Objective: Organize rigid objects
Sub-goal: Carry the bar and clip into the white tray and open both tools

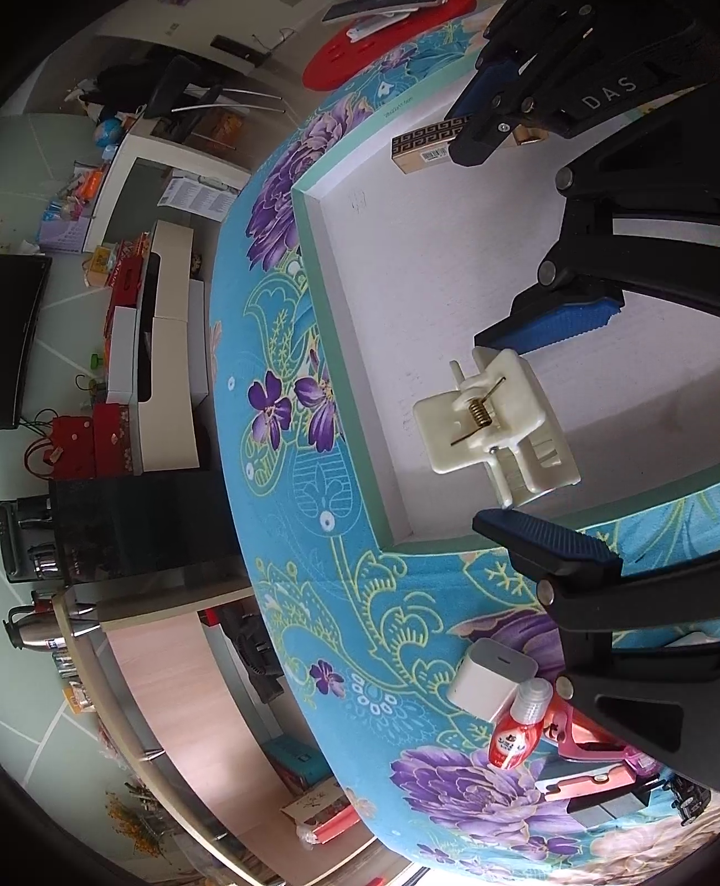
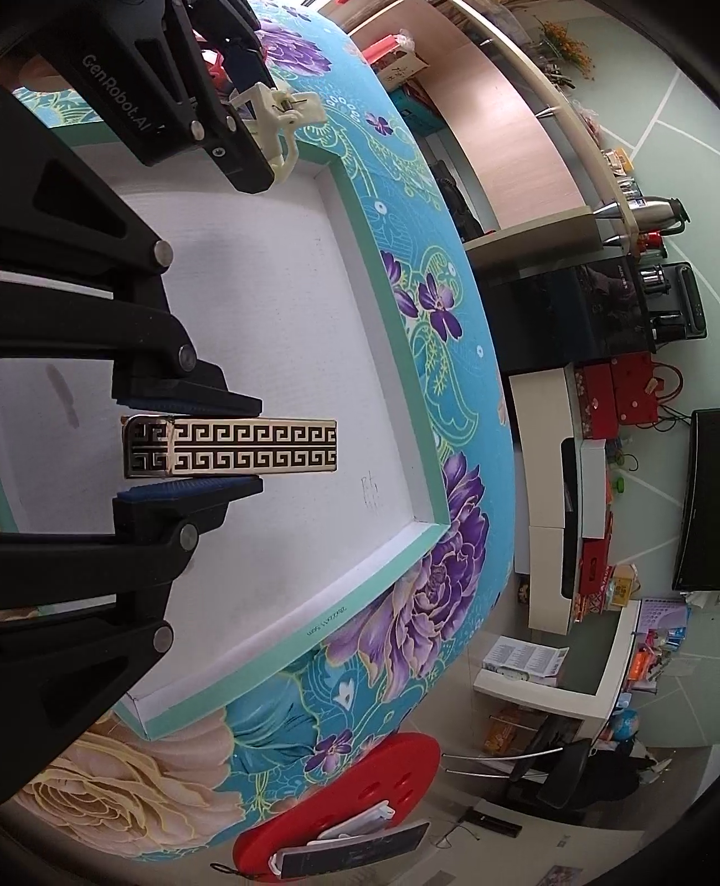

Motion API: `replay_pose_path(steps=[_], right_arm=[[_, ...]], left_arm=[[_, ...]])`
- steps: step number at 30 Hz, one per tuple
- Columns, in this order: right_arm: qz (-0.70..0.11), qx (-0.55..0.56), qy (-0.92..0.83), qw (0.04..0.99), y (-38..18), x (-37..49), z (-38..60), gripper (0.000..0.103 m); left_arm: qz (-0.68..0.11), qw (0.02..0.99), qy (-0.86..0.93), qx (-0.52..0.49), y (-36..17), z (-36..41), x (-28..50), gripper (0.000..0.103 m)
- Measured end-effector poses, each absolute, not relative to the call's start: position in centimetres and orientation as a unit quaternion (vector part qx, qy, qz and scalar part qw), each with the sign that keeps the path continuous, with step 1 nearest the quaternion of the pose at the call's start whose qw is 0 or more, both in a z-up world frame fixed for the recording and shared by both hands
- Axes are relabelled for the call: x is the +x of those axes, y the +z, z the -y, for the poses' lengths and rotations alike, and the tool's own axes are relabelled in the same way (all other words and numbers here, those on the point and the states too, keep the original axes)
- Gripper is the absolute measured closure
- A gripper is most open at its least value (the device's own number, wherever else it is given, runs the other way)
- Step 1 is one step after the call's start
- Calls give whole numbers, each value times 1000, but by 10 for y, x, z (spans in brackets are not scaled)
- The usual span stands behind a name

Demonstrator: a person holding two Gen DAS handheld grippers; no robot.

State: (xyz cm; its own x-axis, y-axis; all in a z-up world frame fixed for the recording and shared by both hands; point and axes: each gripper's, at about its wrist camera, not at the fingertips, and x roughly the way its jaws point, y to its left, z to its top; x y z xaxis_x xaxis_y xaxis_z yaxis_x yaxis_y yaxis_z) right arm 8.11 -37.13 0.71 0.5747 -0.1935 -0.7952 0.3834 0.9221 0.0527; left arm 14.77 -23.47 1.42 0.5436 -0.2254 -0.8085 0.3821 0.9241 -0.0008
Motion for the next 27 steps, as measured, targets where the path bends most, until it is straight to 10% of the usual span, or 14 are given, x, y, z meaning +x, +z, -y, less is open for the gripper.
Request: replay_pose_path(steps=[21,27], right_arm=[[-464,120,-165,862,-14,88,375,80],[-459,120,-171,863,-13,88,376,50]], left_arm=[[-461,869,-160,86,2,234,151,38],[-449,878,-145,73,14,223,150,17]])
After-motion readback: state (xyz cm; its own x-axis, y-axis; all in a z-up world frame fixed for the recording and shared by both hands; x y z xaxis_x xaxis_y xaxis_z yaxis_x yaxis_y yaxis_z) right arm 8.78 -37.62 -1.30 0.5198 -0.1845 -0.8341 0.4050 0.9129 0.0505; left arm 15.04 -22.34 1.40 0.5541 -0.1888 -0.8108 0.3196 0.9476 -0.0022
